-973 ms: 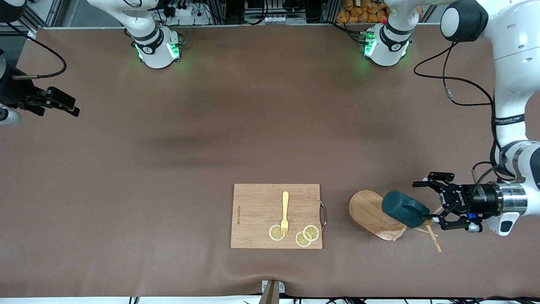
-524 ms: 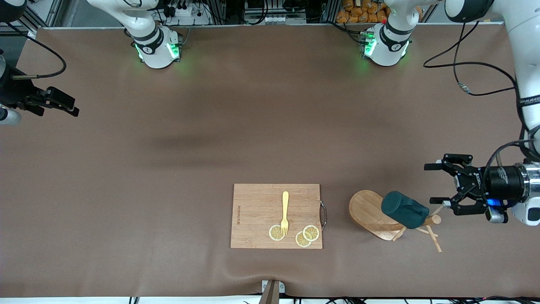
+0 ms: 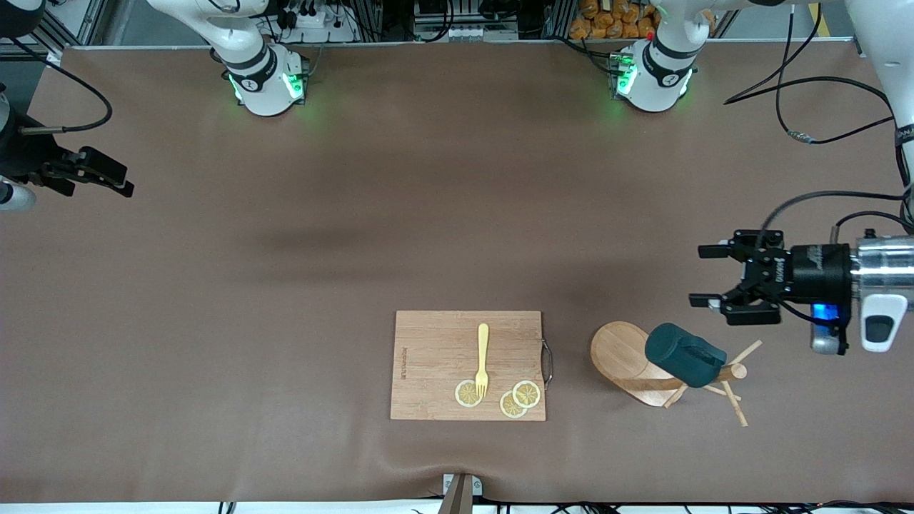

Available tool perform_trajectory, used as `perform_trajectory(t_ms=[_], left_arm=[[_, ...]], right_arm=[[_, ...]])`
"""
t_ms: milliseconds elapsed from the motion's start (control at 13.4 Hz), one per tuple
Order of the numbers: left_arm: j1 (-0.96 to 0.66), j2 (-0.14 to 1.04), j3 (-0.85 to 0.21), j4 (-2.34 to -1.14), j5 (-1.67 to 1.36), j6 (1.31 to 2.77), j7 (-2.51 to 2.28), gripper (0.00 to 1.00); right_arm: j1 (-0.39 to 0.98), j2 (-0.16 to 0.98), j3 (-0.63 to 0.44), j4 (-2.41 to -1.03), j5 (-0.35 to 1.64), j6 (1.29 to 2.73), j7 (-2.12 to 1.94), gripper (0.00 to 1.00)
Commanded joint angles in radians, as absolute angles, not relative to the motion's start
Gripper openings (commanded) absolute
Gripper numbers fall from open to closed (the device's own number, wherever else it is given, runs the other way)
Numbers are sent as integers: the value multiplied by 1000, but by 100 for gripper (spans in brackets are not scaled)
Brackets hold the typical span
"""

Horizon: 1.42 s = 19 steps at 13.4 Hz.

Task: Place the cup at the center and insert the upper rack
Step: 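Open the left gripper and pull it away from the mug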

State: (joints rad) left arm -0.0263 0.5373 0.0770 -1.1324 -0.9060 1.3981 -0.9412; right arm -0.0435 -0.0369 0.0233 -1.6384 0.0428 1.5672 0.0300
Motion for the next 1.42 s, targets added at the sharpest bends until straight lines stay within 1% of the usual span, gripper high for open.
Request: perform_trajectory(t_ms=[0,150,299,524,673,1047,1197,1347], left_arm=[[-55,489,80,-1155,-827,1399,-927,100],[-89,480,80,-1155,-767,1399,-927,100],[-144,454,80,-1155,-639,1399,-910,100],[-247,411,80,-1157,-361,1397,-823,100],[-296,394,81,-1161,-251,1393,-781,100],[-342,336,80,-1166,-46,1376,-573,100],[-316,292,58,-1183,-43,1376,-478,100],[-304,259,60,-1198,-37,1376,-453,100]], right_arm=[[-35,-44,20,-1634,38,1560,40,100],[-35,-44,20,-1634,38,1559,40,100],[-35,-44,20,-1634,38,1557,40,100],[-37,-43,20,-1635,38,1560,40,100],[-35,-43,20,-1635,38,1560,40,100],[-41,-41,17,-1637,38,1566,41,100],[-38,-38,17,-1637,38,1577,41,100],[-44,-37,17,-1634,38,1580,41,100]])
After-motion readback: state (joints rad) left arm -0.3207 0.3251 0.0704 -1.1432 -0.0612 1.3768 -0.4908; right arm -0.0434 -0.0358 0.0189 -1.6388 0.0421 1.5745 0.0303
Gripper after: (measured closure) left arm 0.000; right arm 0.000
